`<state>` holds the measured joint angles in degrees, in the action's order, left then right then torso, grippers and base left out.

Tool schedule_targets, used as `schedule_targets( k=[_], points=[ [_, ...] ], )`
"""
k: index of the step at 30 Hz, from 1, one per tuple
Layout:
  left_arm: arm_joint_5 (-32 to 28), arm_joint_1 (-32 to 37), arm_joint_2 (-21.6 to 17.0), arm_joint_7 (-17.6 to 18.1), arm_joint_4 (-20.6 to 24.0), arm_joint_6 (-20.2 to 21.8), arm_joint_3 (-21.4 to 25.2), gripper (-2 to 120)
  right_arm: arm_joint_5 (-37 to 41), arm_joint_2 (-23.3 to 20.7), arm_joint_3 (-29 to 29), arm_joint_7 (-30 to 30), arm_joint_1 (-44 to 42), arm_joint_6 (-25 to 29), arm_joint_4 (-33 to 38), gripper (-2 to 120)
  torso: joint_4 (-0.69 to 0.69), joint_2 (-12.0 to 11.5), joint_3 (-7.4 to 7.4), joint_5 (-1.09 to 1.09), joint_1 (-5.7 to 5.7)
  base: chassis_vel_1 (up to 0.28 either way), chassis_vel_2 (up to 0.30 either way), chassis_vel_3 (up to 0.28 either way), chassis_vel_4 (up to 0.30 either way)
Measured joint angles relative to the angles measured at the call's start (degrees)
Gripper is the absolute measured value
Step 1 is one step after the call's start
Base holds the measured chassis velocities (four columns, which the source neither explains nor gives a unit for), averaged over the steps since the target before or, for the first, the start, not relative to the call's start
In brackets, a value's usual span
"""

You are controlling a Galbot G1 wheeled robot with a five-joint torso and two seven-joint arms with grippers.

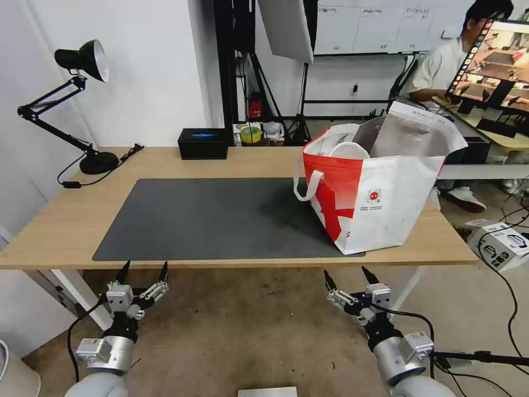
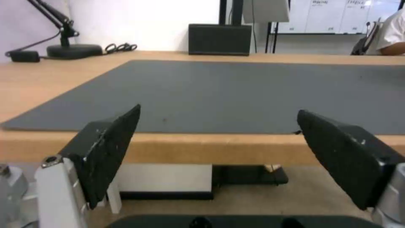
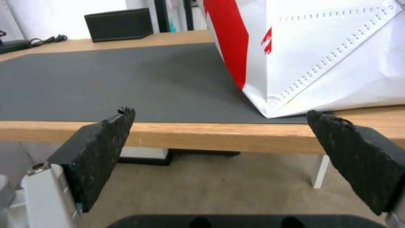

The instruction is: Pick up the trash from the table and place it into the takeout bag.

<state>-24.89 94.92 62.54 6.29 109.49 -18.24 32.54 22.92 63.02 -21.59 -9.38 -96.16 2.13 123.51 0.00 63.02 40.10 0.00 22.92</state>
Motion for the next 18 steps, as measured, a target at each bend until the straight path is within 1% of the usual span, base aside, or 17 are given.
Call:
schedule_targets(
  k=[3,18],
  points=[
    [-0.2,-0.3,0.1,0.1,-0.6,0.0,-0.3,100,0.0,0.0,0.0,0.0,0.0,0.0,0.0,100,0.00,0.0,0.00,-0.01,0.00,0.000,0.000,0.000,0.000],
    [-0.3,-0.5,0.0,0.2,-0.7,0.2,-0.5,100,0.0,0.0,0.0,0.0,0.0,0.0,0.0,100,0.00,0.0,0.00,0.00,0.00,0.000,0.000,0.000,0.000]
  ],
)
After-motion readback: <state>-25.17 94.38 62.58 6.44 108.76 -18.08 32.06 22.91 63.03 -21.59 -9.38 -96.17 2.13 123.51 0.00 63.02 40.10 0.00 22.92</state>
